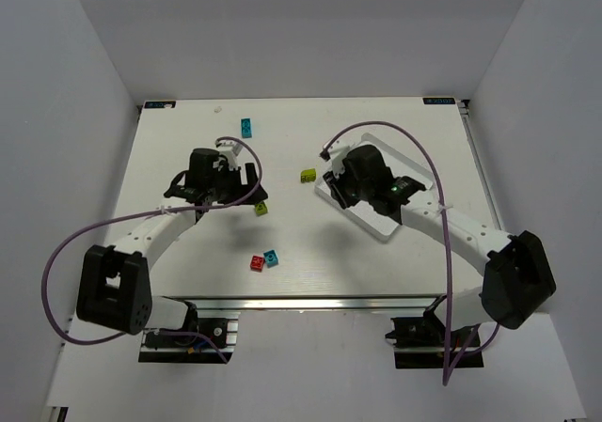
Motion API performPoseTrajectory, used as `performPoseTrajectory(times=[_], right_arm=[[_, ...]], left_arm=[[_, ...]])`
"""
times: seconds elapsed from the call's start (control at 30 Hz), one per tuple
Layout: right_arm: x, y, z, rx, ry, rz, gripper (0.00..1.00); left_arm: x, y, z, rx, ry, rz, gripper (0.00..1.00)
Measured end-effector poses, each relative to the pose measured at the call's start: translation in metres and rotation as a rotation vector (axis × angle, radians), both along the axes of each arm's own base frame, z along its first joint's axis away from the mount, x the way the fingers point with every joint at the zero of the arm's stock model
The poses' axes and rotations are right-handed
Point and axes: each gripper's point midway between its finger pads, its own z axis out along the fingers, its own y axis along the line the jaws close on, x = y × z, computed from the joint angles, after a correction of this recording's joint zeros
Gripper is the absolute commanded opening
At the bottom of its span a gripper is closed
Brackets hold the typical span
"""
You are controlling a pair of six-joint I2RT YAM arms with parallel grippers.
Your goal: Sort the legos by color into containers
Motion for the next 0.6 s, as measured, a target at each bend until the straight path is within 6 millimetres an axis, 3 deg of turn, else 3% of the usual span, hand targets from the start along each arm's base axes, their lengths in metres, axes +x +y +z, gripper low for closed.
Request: performPoseTrajectory(times=[0.1,0.3,0.4,0.5,0.6], right_arm=[[0.017,-0.015,0.003,0.002,-0.008,-0.060,0.00],[0.038,-0.046,-0.036,-0.068,0.076,-0.157,0.00],[0.043,-0.055,-0.049,-0.089,0.105,-0.183,0.13],[0.044,-0.058,-0.051,-0.089,0.111,-0.190,0.46],[0.045,-0.060,-0.051,-0.078,0.118,-0.190,0.61]], left_arm=[[-0.002,-0.007,-0.014,0.019,0.075,0.010,0.90],[-0.004,-0.012,-0.029,0.076,0.157,0.060,0.91],[-0.004,-0.011,-0.033,0.111,0.177,0.094,0.91],[-0.001,-0.011,-0.039,0.146,0.200,0.126,0.90],[0.001,-0.014,-0.047,0.180,0.229,0.150,0.89]])
